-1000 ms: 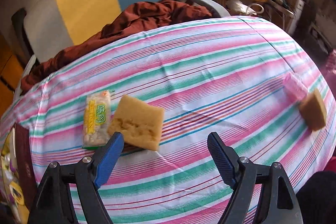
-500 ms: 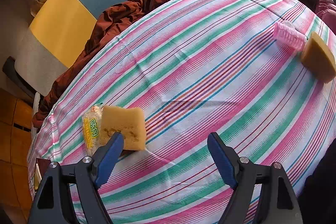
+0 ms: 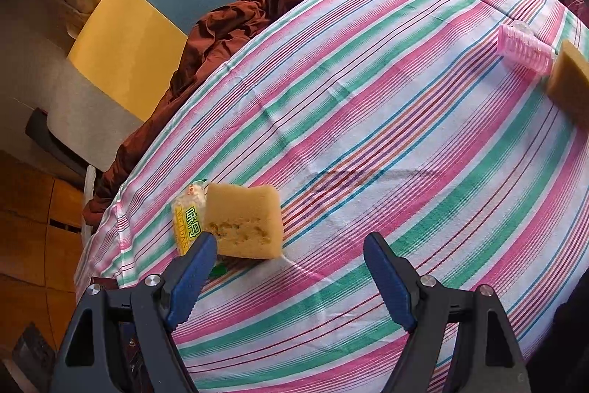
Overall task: Organize objects
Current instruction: 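Grasp the WEIDAN biscuit packet with the left gripper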
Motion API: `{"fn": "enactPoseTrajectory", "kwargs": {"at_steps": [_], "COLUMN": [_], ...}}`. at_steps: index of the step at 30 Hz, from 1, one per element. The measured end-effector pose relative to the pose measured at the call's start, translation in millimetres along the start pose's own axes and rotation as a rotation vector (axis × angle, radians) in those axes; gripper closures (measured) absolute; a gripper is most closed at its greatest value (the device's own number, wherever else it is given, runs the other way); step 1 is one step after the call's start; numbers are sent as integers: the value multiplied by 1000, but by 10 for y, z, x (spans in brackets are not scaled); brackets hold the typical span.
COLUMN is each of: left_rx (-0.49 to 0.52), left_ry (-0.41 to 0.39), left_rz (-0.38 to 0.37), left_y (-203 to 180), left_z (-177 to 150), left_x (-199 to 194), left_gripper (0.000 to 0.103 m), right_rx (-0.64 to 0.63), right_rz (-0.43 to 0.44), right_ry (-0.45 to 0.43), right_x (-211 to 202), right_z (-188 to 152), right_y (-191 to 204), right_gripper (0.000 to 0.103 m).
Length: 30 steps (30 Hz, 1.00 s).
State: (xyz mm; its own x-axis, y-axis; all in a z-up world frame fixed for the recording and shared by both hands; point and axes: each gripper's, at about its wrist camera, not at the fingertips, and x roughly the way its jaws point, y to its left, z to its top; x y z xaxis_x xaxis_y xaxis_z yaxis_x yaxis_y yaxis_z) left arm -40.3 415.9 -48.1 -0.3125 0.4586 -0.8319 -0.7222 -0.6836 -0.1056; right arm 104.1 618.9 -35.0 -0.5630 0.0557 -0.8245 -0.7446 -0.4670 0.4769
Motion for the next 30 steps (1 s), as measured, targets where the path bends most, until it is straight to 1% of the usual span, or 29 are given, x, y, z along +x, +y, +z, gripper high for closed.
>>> {"fn": "enactPoseTrajectory", "kwargs": {"at_steps": [5, 10, 13, 15, 19, 20, 22, 23, 24, 25, 27, 30], "left_rx": [-36, 4, 22, 49, 30, 31, 52, 59, 60, 53, 6, -18], "left_ry": [23, 13, 26, 44, 79, 90, 52, 41, 24, 8, -2, -21], "left_rz": [4, 18, 18, 39, 35, 46, 74, 79, 80, 81, 48, 38], "left_y": [-32, -188, -268, -328, -353, -348, -350, -347, -329, -292, -171, -85], "left_z": [294, 542, 666, 724, 791, 784, 747, 709, 670, 626, 529, 274], "left_x": [303, 520, 695, 831, 1067, 1130, 1138, 1118, 1082, 1031, 941, 752], "left_gripper": [30, 29, 28, 28, 28, 28, 31, 36, 46, 53, 56, 56], "right_rx": [21, 39, 41, 41, 33, 33, 37, 38, 39, 41, 45, 40], "right_rz": [14, 23, 25, 22, 9, 6, 1, -1, -4, -8, -8, -14], "right_ry": [6, 11, 18, 25, 33, 35, 38, 39, 40, 43, 45, 49], "right_x": [42, 62, 81, 105, 133, 139, 148, 165, 174, 181, 187, 207], "right_z": [40, 60, 64, 67, 62, 62, 62, 76, 82, 84, 85, 88], "right_y": [-24, -51, -53, -51, -44, -47, -62, -61, -65, -73, -84, -75], "right_gripper": [20, 20, 20, 20, 20, 20, 20, 20, 20, 20, 20, 20]}}
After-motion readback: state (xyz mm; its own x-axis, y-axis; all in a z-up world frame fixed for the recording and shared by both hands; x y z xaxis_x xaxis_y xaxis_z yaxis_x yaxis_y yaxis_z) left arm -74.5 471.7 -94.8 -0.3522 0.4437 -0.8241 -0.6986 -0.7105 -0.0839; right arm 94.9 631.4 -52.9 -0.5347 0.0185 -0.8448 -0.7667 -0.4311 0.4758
